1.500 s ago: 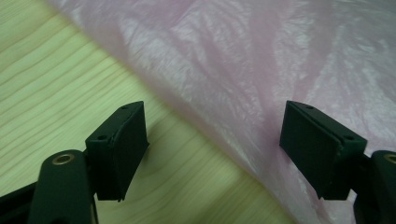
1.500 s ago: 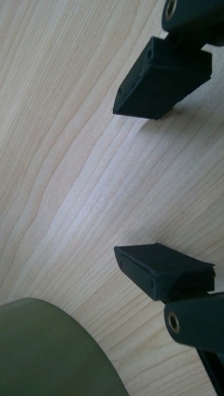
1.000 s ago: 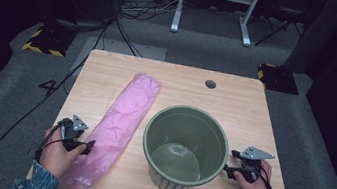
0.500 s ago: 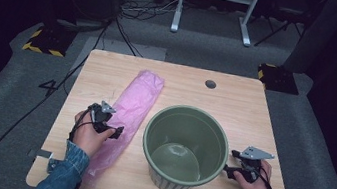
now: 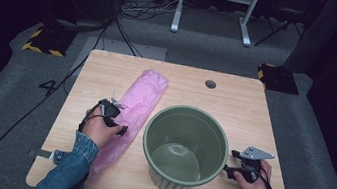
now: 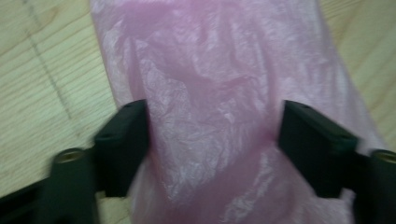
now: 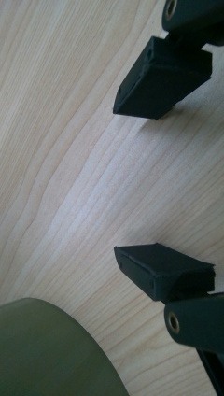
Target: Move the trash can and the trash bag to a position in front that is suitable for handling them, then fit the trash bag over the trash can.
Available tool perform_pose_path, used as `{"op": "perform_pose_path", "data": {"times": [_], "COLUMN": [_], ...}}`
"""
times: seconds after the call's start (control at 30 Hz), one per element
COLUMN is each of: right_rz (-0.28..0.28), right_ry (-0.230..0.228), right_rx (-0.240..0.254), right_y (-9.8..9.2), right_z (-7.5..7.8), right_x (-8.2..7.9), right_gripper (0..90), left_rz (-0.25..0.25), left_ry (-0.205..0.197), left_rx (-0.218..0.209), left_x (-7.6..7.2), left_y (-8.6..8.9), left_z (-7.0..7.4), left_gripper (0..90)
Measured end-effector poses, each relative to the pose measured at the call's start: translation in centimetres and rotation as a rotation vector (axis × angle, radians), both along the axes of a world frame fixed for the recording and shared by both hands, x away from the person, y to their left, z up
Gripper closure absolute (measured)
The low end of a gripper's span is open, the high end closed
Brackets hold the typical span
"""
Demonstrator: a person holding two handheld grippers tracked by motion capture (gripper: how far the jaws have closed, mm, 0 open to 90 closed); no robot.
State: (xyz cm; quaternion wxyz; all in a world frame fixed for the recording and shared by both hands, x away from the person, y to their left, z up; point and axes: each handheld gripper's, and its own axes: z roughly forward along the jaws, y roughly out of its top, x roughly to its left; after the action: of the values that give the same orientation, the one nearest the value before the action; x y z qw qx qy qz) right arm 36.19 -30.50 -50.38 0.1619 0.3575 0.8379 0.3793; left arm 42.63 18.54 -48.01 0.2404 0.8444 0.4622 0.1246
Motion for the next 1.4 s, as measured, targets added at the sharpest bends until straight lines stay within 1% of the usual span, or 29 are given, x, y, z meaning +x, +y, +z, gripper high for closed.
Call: {"op": "perform_pose_path", "data": {"times": [0.07, 0.13, 0.2, 0.3, 0.33, 0.43, 0.53, 0.63, 0.73, 0.77, 0.87, 0.9, 1.03, 1.13, 1.2, 1.23, 1.3, 1.37, 1.4], "right_rz": [0.000, 0.000, 0.000, 0.000, 0.000, 0.001, 0.001, 0.002, 0.002, 0.002, 0.002, 0.002, 0.002, 0.000, 0.004, 0.007, 0.026, 0.038, 0.042], "right_ry": [-0.001, 0.000, 0.000, 0.000, 0.000, 0.001, 0.001, 0.001, 0.001, 0.000, 0.001, 0.001, 0.001, 0.004, 0.006, 0.010, 0.019, 0.020, 0.014], "right_rx": [-0.001, 0.000, 0.000, 0.000, 0.000, 0.001, 0.001, 0.000, 0.000, 0.000, 0.000, 0.000, 0.000, 0.001, -0.005, -0.005, 0.022, 0.055, 0.056], "right_y": [0.0, 0.0, 0.0, 0.0, 0.0, 0.0, 0.0, 0.0, 0.0, 0.0, 0.0, 0.0, 0.0, 0.0, 0.2, 0.4, 0.6, 0.8, 0.9], "right_z": [0.0, 0.0, 0.0, 0.0, 0.0, 0.0, 0.0, 0.0, 0.0, 0.0, 0.0, 0.0, 0.0, 0.0, 0.0, 0.0, 0.0, 0.2, 0.3], "right_x": [0.0, 0.0, 0.0, 0.0, 0.0, 0.0, 0.0, 0.0, 0.0, 0.0, 0.0, 0.0, 0.0, 0.1, 0.0, 0.0, -0.1, -0.3, -0.5], "right_gripper": [26.5, 26.5, 26.4, 26.4, 26.4, 26.4, 26.3, 26.3, 26.3, 26.3, 26.3, 26.3, 26.3, 25.1, 21.3, 21.3, 23.1, 22.5, 22.4], "left_rz": [-0.027, -0.042, -0.048, -0.049, -0.055, -0.069, -0.078, -0.095, -0.117, -0.124, -0.144, -0.155, -0.166, -0.175, -0.183, -0.188, -0.192, -0.201, -0.205], "left_ry": [0.002, -0.004, -0.017, -0.029, -0.037, -0.054, -0.083, -0.130, -0.197, -0.217, -0.279, -0.305, -0.348, -0.382, -0.399, -0.408, -0.429, -0.449, -0.459], "left_rx": [0.003, 0.000, -0.010, -0.029, -0.035, -0.065, -0.100, -0.139, -0.188, -0.189, -0.229, -0.240, -0.299, -0.325, -0.333, -0.337, -0.349, -0.369, -0.382], "left_x": [0.1, 0.1, 0.1, 0.1, 0.2, 0.1, 0.0, -0.4, -1.0, -1.1, -1.6, -1.8, -2.5, -2.9, -3.1, -3.2, -3.4, -3.6, -3.7], "left_y": [-0.4, -0.8, -1.1, -1.1, -1.0, -0.7, -0.4, -0.2, 0.0, 0.1, 0.4, 0.6, 1.0, 1.3, 1.5, 1.6, 1.6, 1.6, 1.6], "left_z": [0.2, 0.3, 0.2, 0.1, 0.0, -0.2, 0.0, 0.8, 2.1, 2.5, 3.7, 4.2, 5.7, 7.0, 7.9, 8.3, 9.0, 9.7, 10.0], "left_gripper": [43.0, 54.5, 69.7, 83.9, 86.0, 87.8, 88.4, 88.5, 88.3, 88.3, 88.3, 88.3, 88.3, 88.3, 88.4, 88.4, 88.4, 88.4, 88.4]}}
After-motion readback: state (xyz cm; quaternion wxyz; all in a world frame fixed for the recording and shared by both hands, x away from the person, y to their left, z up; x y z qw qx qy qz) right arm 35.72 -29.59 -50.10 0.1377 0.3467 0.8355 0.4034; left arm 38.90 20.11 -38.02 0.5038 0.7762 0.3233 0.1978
